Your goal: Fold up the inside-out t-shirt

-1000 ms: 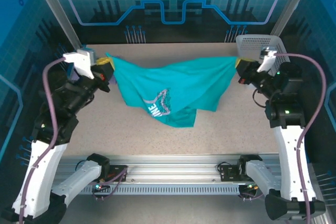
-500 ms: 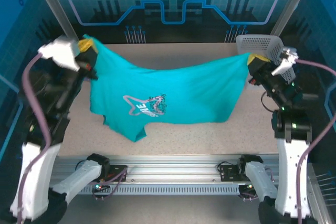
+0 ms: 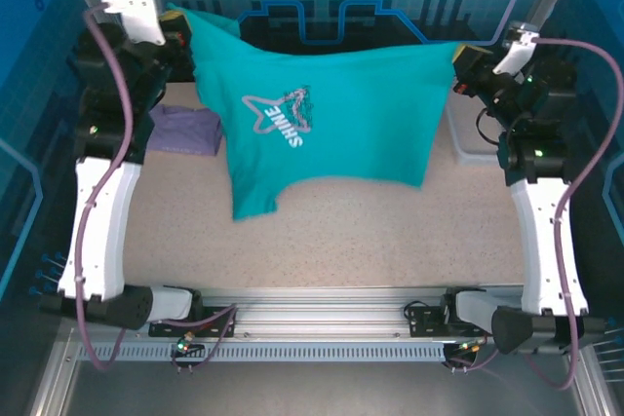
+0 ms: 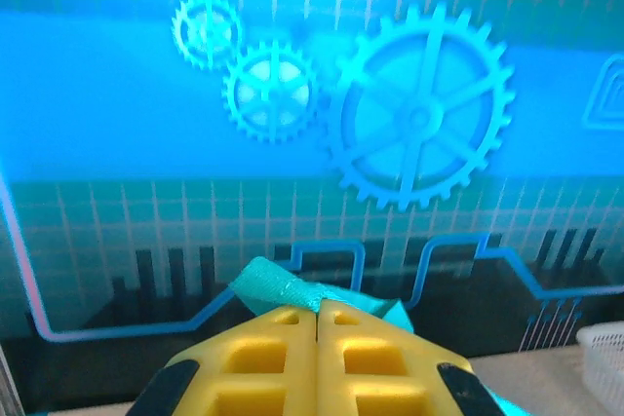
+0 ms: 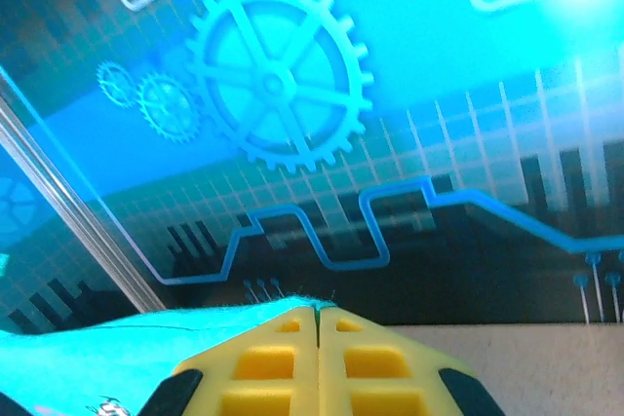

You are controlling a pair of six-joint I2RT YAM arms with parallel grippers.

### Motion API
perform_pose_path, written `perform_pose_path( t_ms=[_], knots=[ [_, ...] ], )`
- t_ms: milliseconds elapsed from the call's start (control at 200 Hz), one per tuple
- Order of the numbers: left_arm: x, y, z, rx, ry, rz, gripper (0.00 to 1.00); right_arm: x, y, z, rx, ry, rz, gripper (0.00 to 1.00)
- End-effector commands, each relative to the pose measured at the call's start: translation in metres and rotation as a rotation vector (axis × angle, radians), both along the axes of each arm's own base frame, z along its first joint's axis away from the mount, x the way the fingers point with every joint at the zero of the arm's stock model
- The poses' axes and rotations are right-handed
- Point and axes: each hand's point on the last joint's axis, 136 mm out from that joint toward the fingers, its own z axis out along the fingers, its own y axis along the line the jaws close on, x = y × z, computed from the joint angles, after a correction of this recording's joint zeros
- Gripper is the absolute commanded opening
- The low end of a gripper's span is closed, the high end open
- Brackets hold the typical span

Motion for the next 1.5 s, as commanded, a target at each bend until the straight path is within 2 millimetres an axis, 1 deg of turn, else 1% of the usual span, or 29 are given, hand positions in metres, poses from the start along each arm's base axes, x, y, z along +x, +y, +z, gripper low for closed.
perform_pose_path(
  t_ms=[0,195,315,415,470,525,600,685,760,870,935,940,1020,1115,1160,1165,1170,1175,1245,1260,1290,1310,1325,1340,1350,1380,1406,1441,1496],
  knots=[
    [-0.073,0.004,0.061,-0.041,-0.214,-0.023,0.00,-0.046,-0.002,0.034,-0.069,-0.105,-0.041,0.00],
    [-0.154,-0.002,0.088,-0.046,-0.374,-0.093,0.00,-0.112,-0.003,0.056,-0.123,-0.182,-0.076,0.00],
    [-0.195,-0.005,0.103,-0.055,-0.452,-0.130,0.00,-0.154,-0.005,0.071,-0.146,-0.243,-0.104,0.00],
    [-0.212,-0.006,0.113,-0.053,-0.480,-0.148,0.00,-0.179,-0.006,0.084,-0.159,-0.293,-0.122,0.00],
    [-0.211,-0.007,0.116,-0.044,-0.482,-0.145,0.00,-0.185,-0.006,0.088,-0.169,-0.304,-0.128,0.00],
    [-0.204,-0.007,0.116,-0.030,-0.471,-0.137,0.00,-0.185,-0.006,0.091,-0.175,-0.307,-0.129,0.00],
    [-0.181,-0.005,0.112,-0.014,-0.438,-0.112,0.00,-0.177,-0.006,0.090,-0.184,-0.294,-0.126,0.00],
    [-0.140,-0.004,0.096,0.004,-0.369,-0.084,0.00,-0.158,-0.007,0.079,-0.201,-0.258,-0.127,0.00],
    [-0.098,-0.006,0.072,0.021,-0.303,-0.074,0.00,-0.136,-0.009,0.064,-0.226,-0.233,-0.132,0.00],
    [-0.037,-0.008,0.028,0.024,-0.204,-0.062,0.00,-0.091,-0.015,0.029,-0.246,-0.158,-0.152,0.00],
    [-0.003,-0.009,-0.002,0.018,-0.151,-0.060,0.00,-0.058,-0.014,0.002,-0.254,-0.092,-0.143,0.00],
    [0.000,-0.009,-0.005,0.017,-0.146,-0.061,0.00,-0.051,-0.014,-0.003,-0.256,-0.079,-0.141,0.00],
    [0.043,-0.013,-0.046,0.008,-0.077,-0.064,0.00,-0.002,-0.007,-0.042,-0.285,0.003,-0.134,0.00],
    [0.097,-0.015,-0.100,-0.008,0.006,-0.060,0.00,0.064,0.009,-0.095,-0.340,0.106,-0.123,0.00],
    [0.127,-0.016,-0.131,-0.013,0.057,-0.056,0.00,0.097,0.015,-0.122,-0.354,0.158,-0.125,0.00],
    [0.134,-0.017,-0.139,-0.015,0.074,-0.056,0.00,0.102,0.015,-0.127,-0.355,0.169,-0.125,0.00],
    [0.133,-0.017,-0.137,-0.017,0.067,-0.056,0.00,0.106,0.016,-0.131,-0.356,0.177,-0.124,0.00],
    [0.141,-0.017,-0.149,-0.017,0.091,-0.055,0.00,0.109,0.016,-0.135,-0.356,0.183,-0.125,0.00],
    [0.189,-0.018,-0.198,-0.041,0.176,-0.043,0.00,0.163,0.020,-0.188,-0.359,0.292,-0.142,0.01],
    [0.199,-0.019,-0.211,-0.046,0.202,-0.041,0.05,0.173,0.021,-0.199,-0.360,0.316,-0.144,0.03],
    [0.218,-0.021,-0.232,-0.053,0.245,-0.044,0.21,0.191,0.021,-0.219,-0.358,0.364,-0.152,0.05],
    [0.229,-0.023,-0.244,-0.059,0.273,-0.047,0.33,0.202,0.021,-0.231,-0.362,0.394,-0.159,0.07],
    [0.237,-0.024,-0.250,-0.063,0.293,-0.046,0.39,0.210,0.021,-0.239,-0.366,0.414,-0.159,0.10],
    [0.244,-0.025,-0.260,-0.068,0.320,-0.048,0.41,0.217,0.022,-0.240,-0.369,0.417,-0.159,0.11],
    [0.248,-0.025,-0.261,-0.072,0.330,-0.048,0.42,0.221,0.022,-0.247,-0.373,0.437,-0.157,0.13],
    [0.259,-0.027,-0.277,-0.078,0.381,-0.051,0.44,0.231,0.022,-0.256,-0.384,0.470,-0.168,0.20],
    [0.265,-0.029,-0.283,-0.086,0.410,-0.056,0.48,0.236,0.020,-0.267,-0.394,0.505,-0.175,0.24],
    [0.270,-0.031,-0.291,-0.096,0.446,-0.061,0.53,0.240,0.019,-0.276,-0.404,0.536,-0.174,0.28],
    [0.269,-0.030,-0.294,-0.111,0.468,-0.053,0.61,0.237,0.020,-0.282,-0.414,0.565,-0.168,0.35]
  ],
)
